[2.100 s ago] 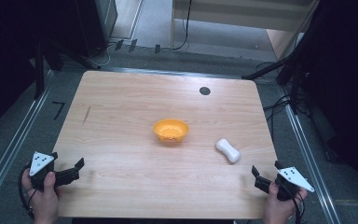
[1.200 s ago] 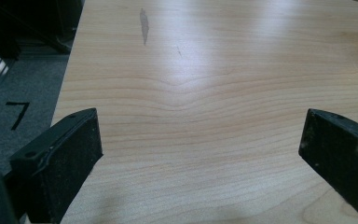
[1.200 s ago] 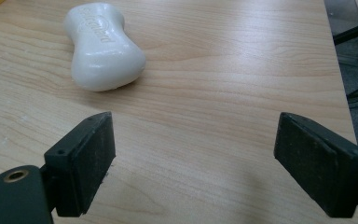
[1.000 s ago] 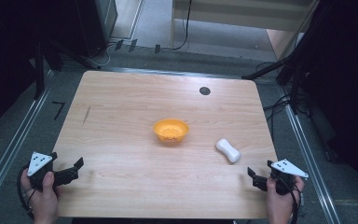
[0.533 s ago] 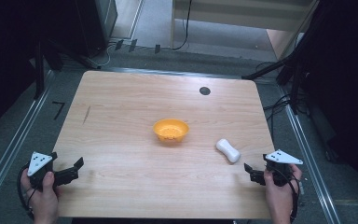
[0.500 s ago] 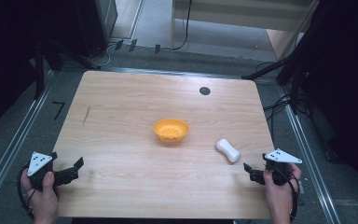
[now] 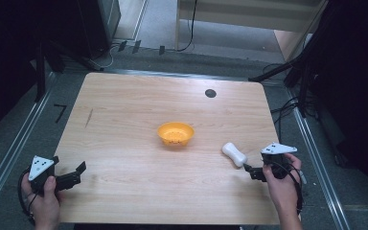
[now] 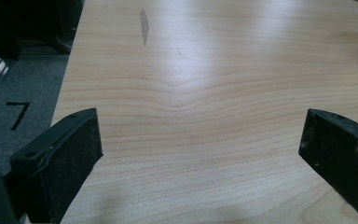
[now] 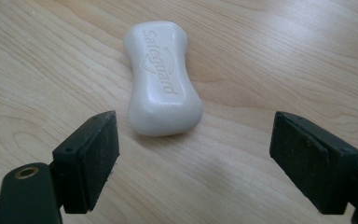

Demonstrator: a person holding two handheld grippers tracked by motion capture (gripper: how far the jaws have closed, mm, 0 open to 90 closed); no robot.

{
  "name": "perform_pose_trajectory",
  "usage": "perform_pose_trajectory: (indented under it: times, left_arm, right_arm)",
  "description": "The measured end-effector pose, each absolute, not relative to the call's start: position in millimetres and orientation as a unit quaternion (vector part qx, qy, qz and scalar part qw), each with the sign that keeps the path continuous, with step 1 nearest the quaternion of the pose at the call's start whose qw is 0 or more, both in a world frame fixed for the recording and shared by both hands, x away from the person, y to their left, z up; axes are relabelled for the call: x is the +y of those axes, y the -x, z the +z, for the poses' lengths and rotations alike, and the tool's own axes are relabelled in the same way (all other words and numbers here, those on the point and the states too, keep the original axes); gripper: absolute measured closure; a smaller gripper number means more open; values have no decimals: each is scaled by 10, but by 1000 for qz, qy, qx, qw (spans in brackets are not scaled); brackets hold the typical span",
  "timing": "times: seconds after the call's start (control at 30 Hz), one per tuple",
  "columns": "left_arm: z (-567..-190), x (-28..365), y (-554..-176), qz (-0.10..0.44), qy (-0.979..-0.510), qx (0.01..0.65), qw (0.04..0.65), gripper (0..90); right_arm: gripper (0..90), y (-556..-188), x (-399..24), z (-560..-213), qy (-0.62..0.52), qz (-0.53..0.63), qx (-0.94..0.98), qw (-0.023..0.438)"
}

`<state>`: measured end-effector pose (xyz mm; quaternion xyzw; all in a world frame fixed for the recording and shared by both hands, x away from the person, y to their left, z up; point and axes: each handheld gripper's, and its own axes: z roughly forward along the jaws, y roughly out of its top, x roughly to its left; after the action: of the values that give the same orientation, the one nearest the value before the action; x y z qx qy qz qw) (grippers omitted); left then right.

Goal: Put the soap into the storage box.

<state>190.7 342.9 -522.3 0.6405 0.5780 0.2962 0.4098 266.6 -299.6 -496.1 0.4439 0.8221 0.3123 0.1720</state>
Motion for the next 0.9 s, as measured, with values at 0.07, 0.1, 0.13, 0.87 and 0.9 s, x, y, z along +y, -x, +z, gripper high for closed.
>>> perform_pose_trajectory:
  times: [0.07, 0.1, 0.13, 0.87, 0.9]
  left_arm:
    - [-5223, 3429, -1907, 296, -641, 578, 410, 0]
    - [-5223, 3430, -1907, 296, -641, 578, 410, 0]
    - [-5223, 3429, -1907, 296, -641, 578, 410, 0]
    - [-5223, 3432, -1910, 294, -641, 579, 409, 0]
    - [-5223, 3431, -1910, 294, -641, 578, 409, 0]
  right_arm:
    - [168, -2698, -2972, -4950, -441, 310, 825, 168]
    - [168, -2716, -2959, -4945, -439, 308, 828, 165]
    - [169, -2738, -2942, -4940, -437, 305, 831, 163]
    - [185, -3026, -2705, -4861, -412, 267, 862, 127]
    - [186, -3038, -2685, -4858, -414, 263, 863, 123]
